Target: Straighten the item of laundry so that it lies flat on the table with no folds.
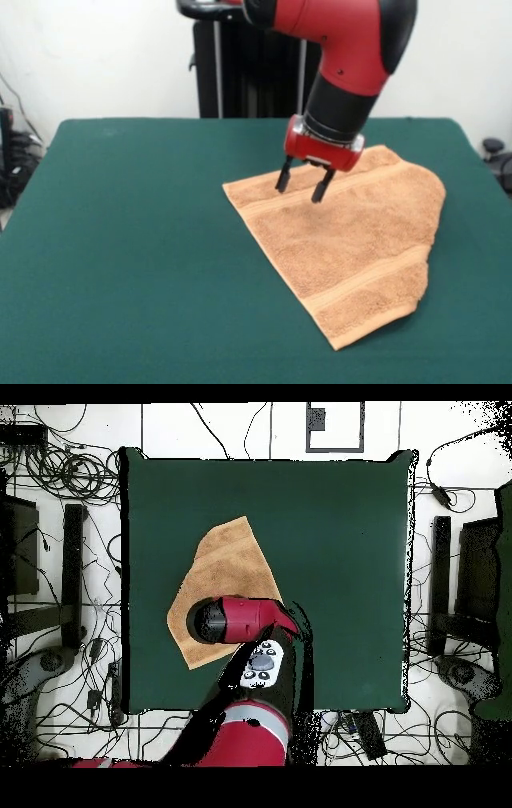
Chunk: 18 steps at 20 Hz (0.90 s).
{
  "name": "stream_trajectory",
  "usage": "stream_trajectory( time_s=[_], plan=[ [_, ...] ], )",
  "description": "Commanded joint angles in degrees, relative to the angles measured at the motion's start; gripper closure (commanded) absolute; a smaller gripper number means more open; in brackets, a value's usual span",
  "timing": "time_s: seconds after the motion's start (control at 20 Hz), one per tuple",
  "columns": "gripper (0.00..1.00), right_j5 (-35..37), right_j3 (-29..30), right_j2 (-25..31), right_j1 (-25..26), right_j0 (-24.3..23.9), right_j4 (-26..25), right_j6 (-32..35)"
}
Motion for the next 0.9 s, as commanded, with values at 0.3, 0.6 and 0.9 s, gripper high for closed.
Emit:
stream_trajectory(
  time_s=[0.3,0.6,0.9],
  plan=[
    [0.0,-4.17,0.58,9.11,4.56,-2.21,-5.21,1.42],
    [0.0,-5.22,1.65,10.38,4.24,-3.65,-7.54,1.04],
    [0.0,-6.22,1.82,10.37,5.77,-3.61,-8.92,2.76]
  ],
)
